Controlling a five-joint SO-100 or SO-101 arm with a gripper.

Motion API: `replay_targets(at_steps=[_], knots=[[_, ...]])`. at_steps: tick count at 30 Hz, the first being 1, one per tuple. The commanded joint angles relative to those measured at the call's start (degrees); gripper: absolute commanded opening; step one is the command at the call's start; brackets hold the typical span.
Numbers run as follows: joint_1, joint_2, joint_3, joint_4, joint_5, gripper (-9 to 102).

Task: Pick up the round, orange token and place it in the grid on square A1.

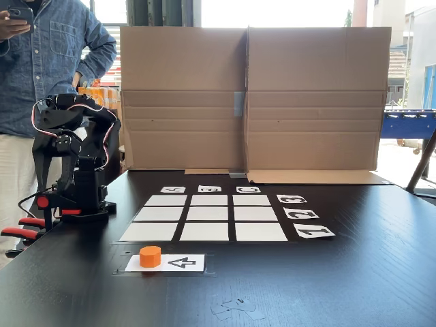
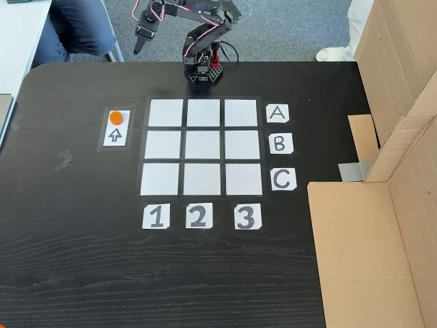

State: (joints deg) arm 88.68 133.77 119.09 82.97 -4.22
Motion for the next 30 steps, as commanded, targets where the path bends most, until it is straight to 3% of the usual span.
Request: replay_targets(at_steps=[1,13,30], knots=[[-2.6,-4.7,-6.7,1.2,0.3,22],[-9.2,-25.5,-25.3,4.6,1.0,28],[-18.1,-41.9,-35.2,1.1,0.9,31]])
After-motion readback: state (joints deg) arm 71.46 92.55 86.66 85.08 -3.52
